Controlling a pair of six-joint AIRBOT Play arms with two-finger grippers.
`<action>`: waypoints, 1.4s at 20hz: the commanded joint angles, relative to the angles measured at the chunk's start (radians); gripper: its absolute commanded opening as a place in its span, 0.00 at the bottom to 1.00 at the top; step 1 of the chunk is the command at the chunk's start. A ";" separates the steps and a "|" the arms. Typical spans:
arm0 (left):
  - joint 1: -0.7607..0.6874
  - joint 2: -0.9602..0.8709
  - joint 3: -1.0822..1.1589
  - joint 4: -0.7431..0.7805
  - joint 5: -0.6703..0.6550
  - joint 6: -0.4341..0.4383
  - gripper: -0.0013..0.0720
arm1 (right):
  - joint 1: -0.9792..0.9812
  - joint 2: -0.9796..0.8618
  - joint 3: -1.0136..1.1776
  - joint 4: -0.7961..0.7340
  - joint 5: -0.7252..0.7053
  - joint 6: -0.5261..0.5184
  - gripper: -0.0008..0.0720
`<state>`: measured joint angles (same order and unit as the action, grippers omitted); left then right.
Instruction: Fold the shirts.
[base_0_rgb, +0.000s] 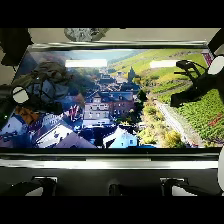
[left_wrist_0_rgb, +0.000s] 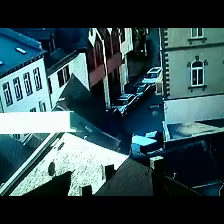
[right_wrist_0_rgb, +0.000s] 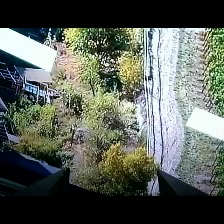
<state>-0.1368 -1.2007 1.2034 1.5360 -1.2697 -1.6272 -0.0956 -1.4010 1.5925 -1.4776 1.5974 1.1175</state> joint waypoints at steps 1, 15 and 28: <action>0.000 0.001 0.000 0.000 0.000 0.000 0.83 | 0.000 0.000 0.000 0.000 0.000 0.000 0.88; 0.000 0.001 0.000 0.000 0.003 -0.001 0.83 | 0.000 0.000 0.000 0.000 0.000 0.000 0.88; 0.051 -0.107 0.113 -0.003 0.708 -0.070 1.00 | 0.000 -0.001 0.000 0.003 -0.418 0.005 0.88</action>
<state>-0.1200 -1.2682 1.2449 1.4853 -0.7460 -1.6325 -0.0956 -1.4010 1.5921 -1.4769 1.2503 1.1194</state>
